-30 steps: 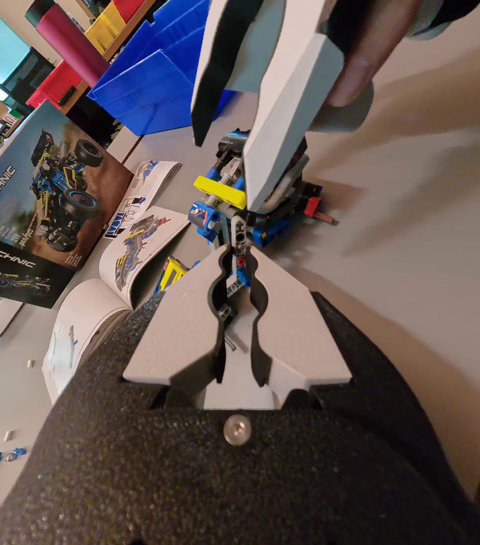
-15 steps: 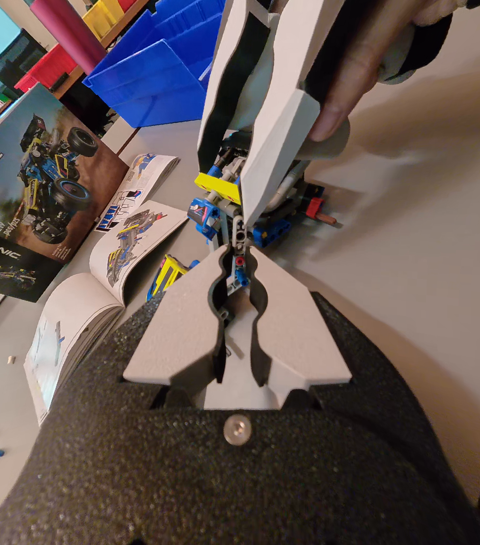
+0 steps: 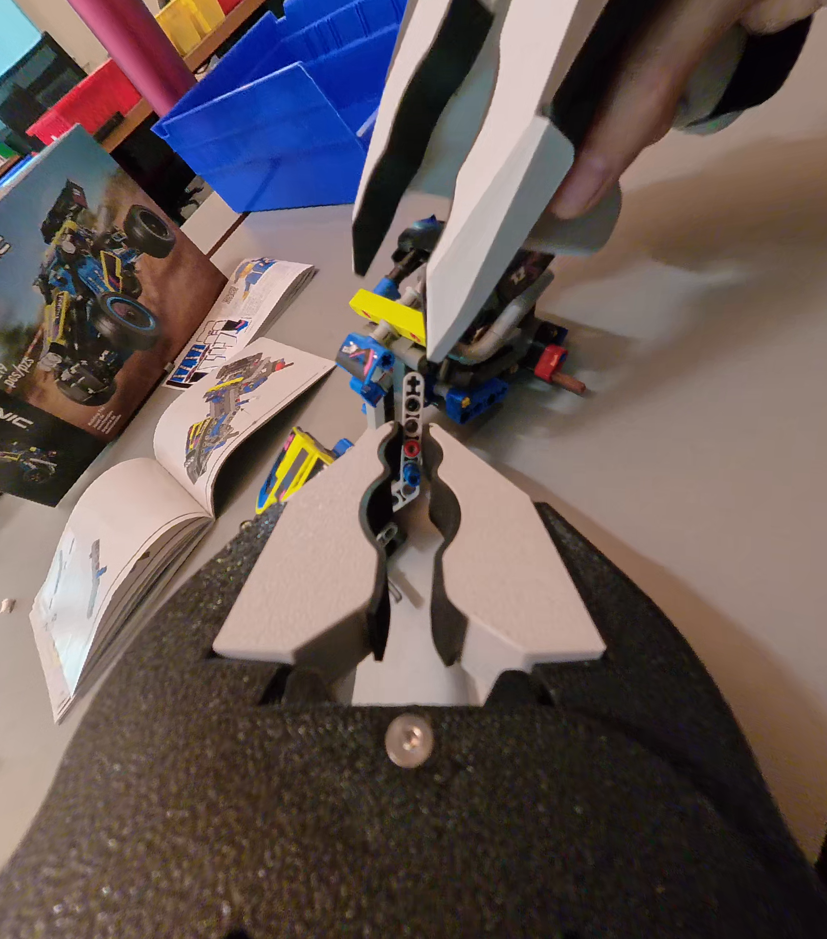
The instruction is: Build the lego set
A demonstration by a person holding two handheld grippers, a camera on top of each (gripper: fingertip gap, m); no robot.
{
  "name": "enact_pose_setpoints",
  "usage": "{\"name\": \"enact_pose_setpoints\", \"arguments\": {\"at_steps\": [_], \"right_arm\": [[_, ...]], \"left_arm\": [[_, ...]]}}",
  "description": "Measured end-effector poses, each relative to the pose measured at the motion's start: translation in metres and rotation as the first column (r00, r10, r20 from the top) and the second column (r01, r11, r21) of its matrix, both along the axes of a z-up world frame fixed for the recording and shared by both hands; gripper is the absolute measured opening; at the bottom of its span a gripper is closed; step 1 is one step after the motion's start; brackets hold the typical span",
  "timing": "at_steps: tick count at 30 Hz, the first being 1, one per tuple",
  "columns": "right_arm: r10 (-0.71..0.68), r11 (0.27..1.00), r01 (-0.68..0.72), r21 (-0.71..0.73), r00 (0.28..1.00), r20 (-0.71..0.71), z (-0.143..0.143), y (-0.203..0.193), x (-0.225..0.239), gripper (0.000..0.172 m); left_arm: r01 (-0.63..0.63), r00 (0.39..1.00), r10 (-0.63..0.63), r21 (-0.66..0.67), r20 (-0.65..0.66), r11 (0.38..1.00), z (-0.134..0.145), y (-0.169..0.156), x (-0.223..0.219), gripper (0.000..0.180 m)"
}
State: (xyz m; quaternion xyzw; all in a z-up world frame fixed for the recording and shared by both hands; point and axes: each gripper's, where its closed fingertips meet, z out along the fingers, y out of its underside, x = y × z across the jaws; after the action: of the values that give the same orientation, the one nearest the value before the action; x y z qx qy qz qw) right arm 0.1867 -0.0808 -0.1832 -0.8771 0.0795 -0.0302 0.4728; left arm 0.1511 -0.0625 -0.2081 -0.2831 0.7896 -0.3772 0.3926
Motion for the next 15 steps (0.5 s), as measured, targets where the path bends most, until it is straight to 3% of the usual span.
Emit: {"name": "enact_pose_setpoints", "arguments": {"at_steps": [4,7,9,15], "right_arm": [[-0.086,0.996,0.082,0.041,0.993,0.085,0.030,-0.010,-0.010,0.072],[-0.135,0.989,0.130,0.072,0.988,0.079,0.040,-0.012,-0.028,0.043],[-0.133,0.985,0.134,0.105,0.991,-0.021,0.040,-0.007,-0.049,0.022],[-0.112,0.977,0.141,0.161,0.978,-0.173,0.025,0.008,-0.074,0.025]], "left_arm": [[-0.001,0.999,0.001,-0.008,0.042,1.000,0.006,0.002,-0.002,0.003],[0.018,0.997,-0.017,-0.012,0.071,1.000,0.009,0.000,-0.005,0.003],[0.036,0.993,-0.035,-0.013,0.113,0.999,0.014,-0.001,-0.011,0.004],[0.082,0.965,-0.067,-0.051,0.255,0.995,0.036,-0.002,-0.026,0.003]]}}
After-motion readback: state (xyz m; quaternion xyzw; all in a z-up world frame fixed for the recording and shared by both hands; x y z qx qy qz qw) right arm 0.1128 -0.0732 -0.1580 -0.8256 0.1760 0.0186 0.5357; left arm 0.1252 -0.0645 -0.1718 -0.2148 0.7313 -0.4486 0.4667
